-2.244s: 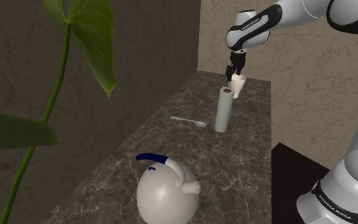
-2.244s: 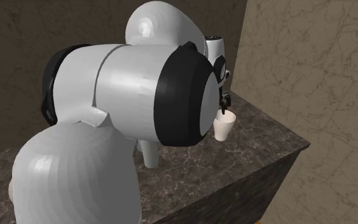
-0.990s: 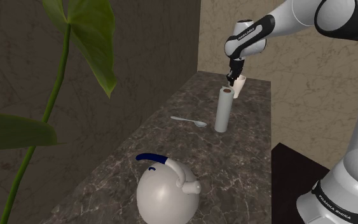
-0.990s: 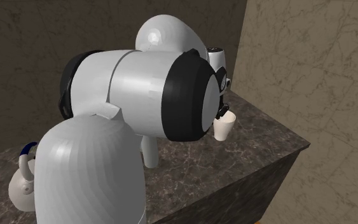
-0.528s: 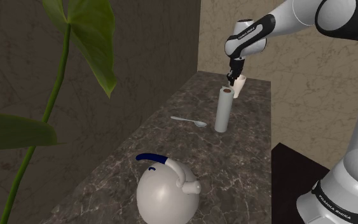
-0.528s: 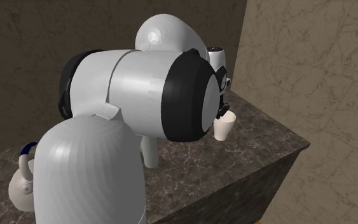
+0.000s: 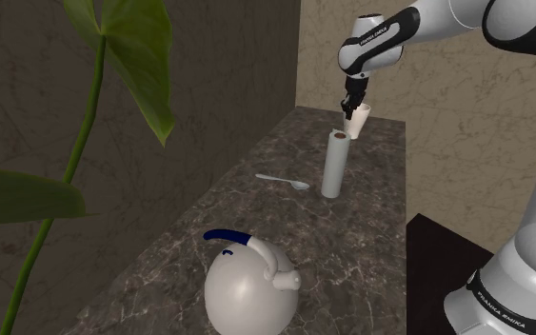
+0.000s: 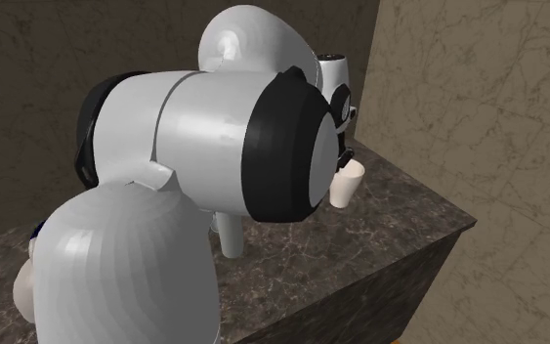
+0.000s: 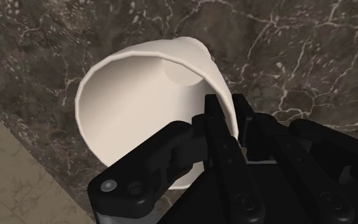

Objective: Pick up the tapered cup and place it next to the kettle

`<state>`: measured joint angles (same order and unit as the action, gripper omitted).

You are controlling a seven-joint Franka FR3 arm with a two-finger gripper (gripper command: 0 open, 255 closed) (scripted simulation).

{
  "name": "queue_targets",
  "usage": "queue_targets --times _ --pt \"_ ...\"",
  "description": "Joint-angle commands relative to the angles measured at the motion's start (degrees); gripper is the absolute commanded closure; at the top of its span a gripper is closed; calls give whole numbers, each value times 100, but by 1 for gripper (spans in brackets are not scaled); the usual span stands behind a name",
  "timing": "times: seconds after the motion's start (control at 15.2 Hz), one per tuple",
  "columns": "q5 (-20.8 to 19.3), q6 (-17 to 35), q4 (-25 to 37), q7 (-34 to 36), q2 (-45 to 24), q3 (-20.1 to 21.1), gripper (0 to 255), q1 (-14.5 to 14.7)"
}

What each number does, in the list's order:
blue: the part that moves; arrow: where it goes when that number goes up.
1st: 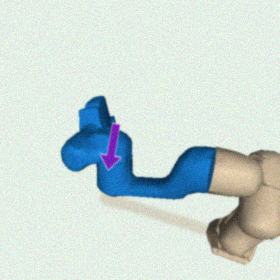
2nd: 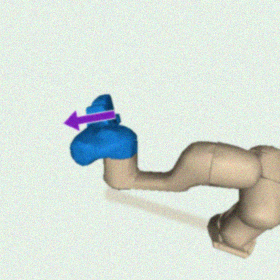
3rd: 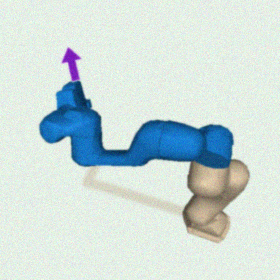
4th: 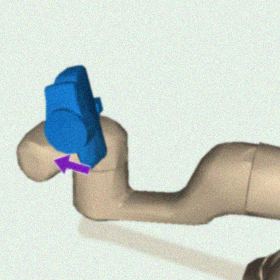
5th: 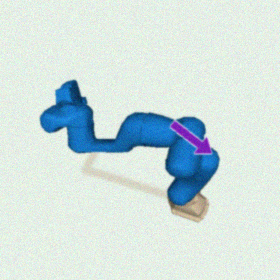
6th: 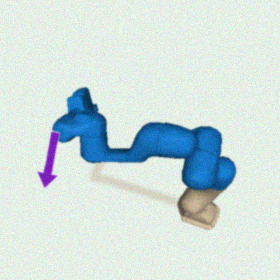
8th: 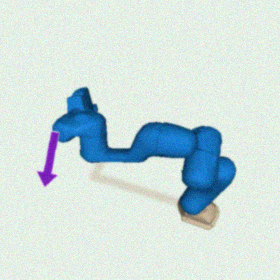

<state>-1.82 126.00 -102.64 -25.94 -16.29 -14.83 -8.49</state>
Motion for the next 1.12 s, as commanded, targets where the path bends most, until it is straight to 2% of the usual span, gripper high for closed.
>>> queue_targets --times 0.0,1.06 --pt "-3 -153 118 -17 38 -6 255 -6" --pt "-44 -1299 1019 -67 292 -27 255 5"
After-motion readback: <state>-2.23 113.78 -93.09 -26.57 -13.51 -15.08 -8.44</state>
